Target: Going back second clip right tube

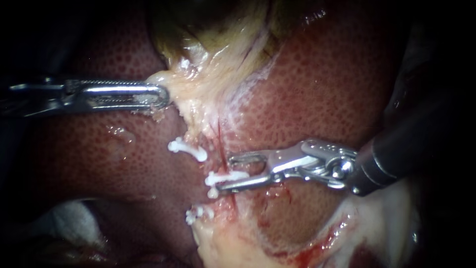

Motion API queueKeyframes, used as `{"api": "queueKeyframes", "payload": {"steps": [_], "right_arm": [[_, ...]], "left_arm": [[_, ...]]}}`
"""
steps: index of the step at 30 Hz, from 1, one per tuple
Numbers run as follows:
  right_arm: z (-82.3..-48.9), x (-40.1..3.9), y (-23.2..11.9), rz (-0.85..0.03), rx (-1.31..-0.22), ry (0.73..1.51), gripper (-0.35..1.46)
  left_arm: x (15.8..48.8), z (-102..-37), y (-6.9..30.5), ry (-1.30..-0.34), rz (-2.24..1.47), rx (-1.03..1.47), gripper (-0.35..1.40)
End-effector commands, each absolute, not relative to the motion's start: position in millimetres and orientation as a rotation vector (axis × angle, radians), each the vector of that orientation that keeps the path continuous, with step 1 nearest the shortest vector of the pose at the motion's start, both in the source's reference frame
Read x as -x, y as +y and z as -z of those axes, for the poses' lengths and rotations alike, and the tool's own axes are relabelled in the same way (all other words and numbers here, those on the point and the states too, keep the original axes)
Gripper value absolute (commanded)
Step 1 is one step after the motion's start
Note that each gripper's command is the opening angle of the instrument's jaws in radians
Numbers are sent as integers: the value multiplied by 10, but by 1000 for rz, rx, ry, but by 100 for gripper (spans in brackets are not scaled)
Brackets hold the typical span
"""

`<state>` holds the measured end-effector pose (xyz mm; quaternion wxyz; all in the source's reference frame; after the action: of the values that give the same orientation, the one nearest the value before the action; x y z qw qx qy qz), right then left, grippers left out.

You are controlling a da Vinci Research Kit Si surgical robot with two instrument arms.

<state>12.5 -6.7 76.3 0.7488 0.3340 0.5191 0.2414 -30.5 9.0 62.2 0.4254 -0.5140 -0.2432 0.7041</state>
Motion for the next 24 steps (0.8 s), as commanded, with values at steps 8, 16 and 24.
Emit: {"api": "queueKeyframes", "payload": {"steps": [8,16,24], "right_arm": [[-709,-66,-34,-417,-677,1168,49],[-675,-35,-11,-395,-653,1175,49],[-670,-31,-12,-388,-653,1177,49]], "left_arm": [[303,-625,91,-609,-1762,1287,-35],[304,-626,90,-607,-1762,1287,-35],[317,-648,82,-590,-1768,1288,-35]]}}
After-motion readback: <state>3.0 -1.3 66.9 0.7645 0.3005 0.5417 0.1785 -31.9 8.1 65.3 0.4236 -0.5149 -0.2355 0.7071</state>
